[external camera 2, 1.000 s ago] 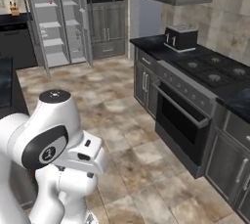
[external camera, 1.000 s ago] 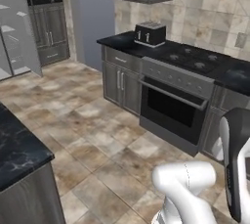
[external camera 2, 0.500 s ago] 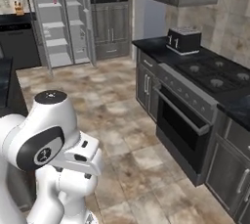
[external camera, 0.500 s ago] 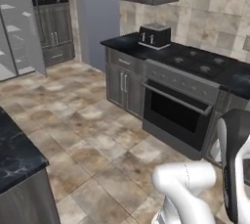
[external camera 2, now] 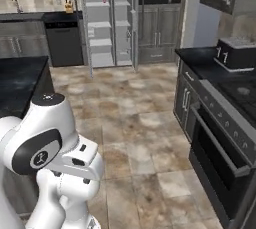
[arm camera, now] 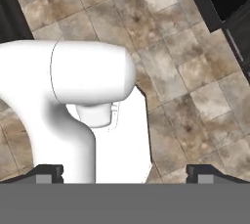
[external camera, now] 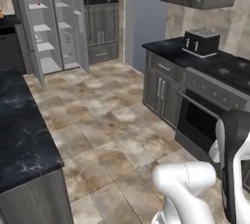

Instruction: Retrieve the butter from the fridge and place it on a plate on the dining table. Then retrieve the butter knife by the fridge and place it near the plate.

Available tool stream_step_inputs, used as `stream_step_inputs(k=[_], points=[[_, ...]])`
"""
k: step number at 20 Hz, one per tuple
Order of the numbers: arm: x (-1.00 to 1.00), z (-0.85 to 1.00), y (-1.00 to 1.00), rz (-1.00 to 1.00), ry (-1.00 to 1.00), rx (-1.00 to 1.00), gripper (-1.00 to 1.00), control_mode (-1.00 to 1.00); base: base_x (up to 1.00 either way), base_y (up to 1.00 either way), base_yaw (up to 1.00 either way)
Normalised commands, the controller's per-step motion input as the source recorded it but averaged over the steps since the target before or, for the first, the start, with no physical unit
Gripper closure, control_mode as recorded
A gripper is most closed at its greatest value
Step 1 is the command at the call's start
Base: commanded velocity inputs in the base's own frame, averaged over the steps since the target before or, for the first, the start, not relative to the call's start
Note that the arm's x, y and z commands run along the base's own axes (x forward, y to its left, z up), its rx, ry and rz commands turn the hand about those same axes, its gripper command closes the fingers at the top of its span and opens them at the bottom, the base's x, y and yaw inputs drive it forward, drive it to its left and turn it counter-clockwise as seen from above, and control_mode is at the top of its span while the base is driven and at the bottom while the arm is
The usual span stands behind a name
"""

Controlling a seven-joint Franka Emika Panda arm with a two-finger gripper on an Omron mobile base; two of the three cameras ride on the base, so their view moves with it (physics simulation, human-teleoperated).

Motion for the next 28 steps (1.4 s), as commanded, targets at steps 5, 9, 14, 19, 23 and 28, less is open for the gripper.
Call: stream_step_inputs(k=[5, 9, 14, 19, 23, 28], points=[[0.00, 0.00, 0.00, 0.00, 0.00, 0.00, -1.00, 1.00, 0.36, -0.05, 0.46], [0.00, 0.00, 0.00, 0.00, 0.00, 0.00, -1.00, 1.00, 0.30, -0.41, 0.38], [0.00, 0.00, 0.00, 0.00, 0.00, 0.00, -1.00, 1.00, 0.60, -0.40, 0.29], [0.00, 0.00, 0.00, 0.00, 0.00, 0.00, -1.00, 1.00, 0.67, -0.78, 0.08], [0.00, 0.00, 0.00, 0.00, 0.00, 0.00, -1.00, 1.00, 0.59, -0.54, 0.00], [0.00, 0.00, 0.00, 0.00, 0.00, 0.00, -1.00, 1.00, 0.95, -0.15, 0.05]])
